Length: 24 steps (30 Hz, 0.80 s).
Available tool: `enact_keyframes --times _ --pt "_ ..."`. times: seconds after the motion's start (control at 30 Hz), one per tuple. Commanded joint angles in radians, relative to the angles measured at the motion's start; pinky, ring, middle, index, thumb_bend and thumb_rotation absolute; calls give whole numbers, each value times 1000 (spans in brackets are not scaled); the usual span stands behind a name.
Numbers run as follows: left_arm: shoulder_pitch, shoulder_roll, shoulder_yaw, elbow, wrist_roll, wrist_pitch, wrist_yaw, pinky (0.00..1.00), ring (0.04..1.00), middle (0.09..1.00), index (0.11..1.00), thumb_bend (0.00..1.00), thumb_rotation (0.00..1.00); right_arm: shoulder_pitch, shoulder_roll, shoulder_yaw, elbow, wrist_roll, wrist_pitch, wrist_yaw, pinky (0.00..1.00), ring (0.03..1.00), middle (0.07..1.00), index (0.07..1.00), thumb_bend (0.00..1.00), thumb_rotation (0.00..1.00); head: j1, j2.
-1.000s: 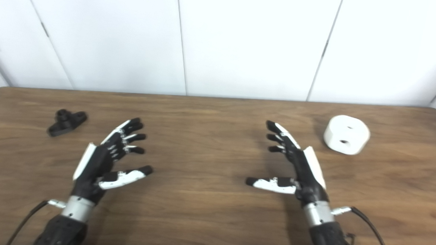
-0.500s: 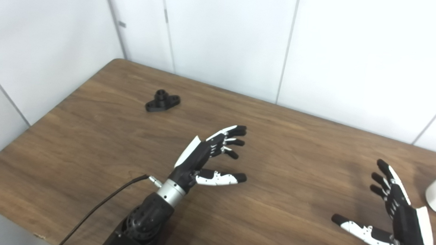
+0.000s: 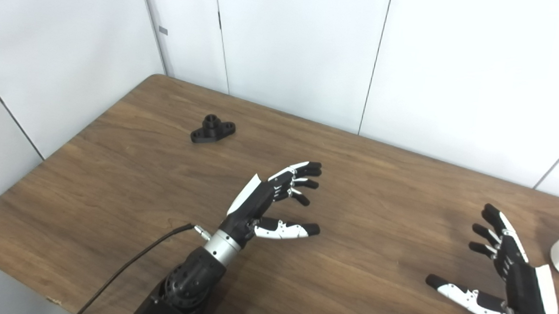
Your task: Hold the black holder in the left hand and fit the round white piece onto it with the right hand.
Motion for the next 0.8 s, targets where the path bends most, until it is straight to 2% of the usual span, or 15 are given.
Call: enact_keyframes --times 0.0,0.17,0.27,0.4,0.53,0.77 --pt "-36 7 -1 -30 -5 -40 8 551 705 785 816 678 30 -23 -10 -6 -23 11 -20 3 729 838 914 910 698 0 2 0" --pt "-71 52 12 -88 44 -3 0 524 665 745 758 676 0 -27 -11 -5 -14 12 -22 2 707 832 912 903 696 0 5 -3" --pt "-117 104 32 -121 47 26 -17 520 648 723 726 681 0 -28 -12 -5 -11 13 -25 2 686 824 908 899 695 0 4 -7" --pt "-170 186 51 -170 98 102 -42 493 616 691 695 655 0 -31 -17 -6 -3 4 -34 -2 654 799 897 893 698 0 9 -9" --pt "-210 289 61 -220 156 186 -92 500 628 686 691 668 0 -30 -19 -6 1 7 -32 1 641 786 893 890 704 0 15 -11" --pt "-235 386 104 -309 270 318 -111 494 644 700 690 713 0 -30 -25 -4 15 13 -46 5 618 776 892 890 700 0 23 -15"
